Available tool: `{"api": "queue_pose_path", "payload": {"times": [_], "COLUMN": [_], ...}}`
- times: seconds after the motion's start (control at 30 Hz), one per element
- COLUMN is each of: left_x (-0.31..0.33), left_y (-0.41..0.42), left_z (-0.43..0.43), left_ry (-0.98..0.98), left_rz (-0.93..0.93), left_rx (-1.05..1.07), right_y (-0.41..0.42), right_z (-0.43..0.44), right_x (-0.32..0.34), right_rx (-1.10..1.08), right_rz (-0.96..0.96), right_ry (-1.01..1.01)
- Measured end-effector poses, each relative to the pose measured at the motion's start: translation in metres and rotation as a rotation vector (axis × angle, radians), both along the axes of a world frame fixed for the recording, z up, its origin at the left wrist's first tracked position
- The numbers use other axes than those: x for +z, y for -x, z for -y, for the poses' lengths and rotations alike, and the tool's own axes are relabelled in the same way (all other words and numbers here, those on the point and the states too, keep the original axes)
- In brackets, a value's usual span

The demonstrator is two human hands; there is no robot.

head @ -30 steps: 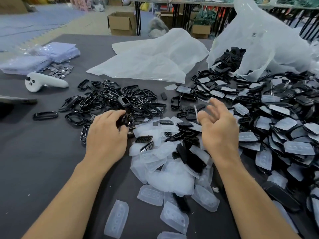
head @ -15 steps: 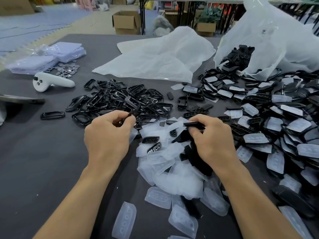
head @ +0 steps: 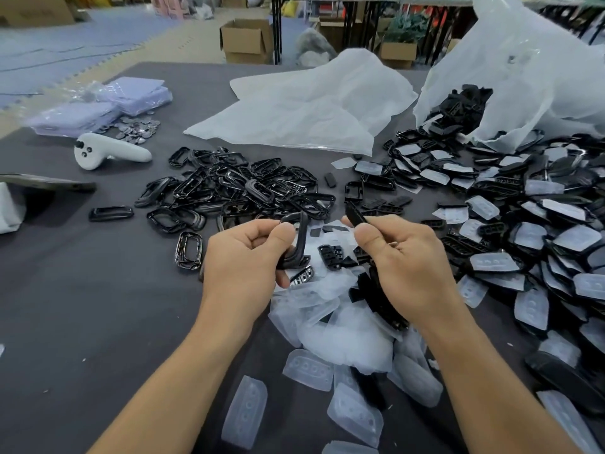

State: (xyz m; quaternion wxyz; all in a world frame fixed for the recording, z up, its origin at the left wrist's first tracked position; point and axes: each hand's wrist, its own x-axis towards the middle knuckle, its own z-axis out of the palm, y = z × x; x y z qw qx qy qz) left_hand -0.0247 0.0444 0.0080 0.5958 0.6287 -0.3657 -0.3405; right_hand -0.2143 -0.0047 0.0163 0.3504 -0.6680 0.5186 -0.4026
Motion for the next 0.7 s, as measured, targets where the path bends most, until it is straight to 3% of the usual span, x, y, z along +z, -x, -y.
{"api": "queue_pose_path", "payload": {"times": [0.1, 0.23, 0.4, 0.7], "left_x": [0.003, 0.003, 0.003, 0.003], "left_y": [0.0, 0.002, 0.001, 0.001], "left_z": [-0.001, -0.001, -0.005, -0.005], "left_ry": [0.024, 0.029, 0.041, 0.035], "left_rz": [-0.103, -0.122, -0.075, -0.088], "left_rx": [-0.051, -0.101, -0.146, -0.224], "right_y": [-0.006, -0.023, -0.034, -0.035], "right_z": [-0.003, -0.015, -0.024, -0.021], "right_x": [0.003, 0.006, 0.006, 0.003], "right_rx": [-0.073, 0.041, 0.149, 0.149], "right_rz": [0.218, 0.515, 0.628, 0.645], "right_ry": [0.01, -0.151, -0.312, -0.343]}}
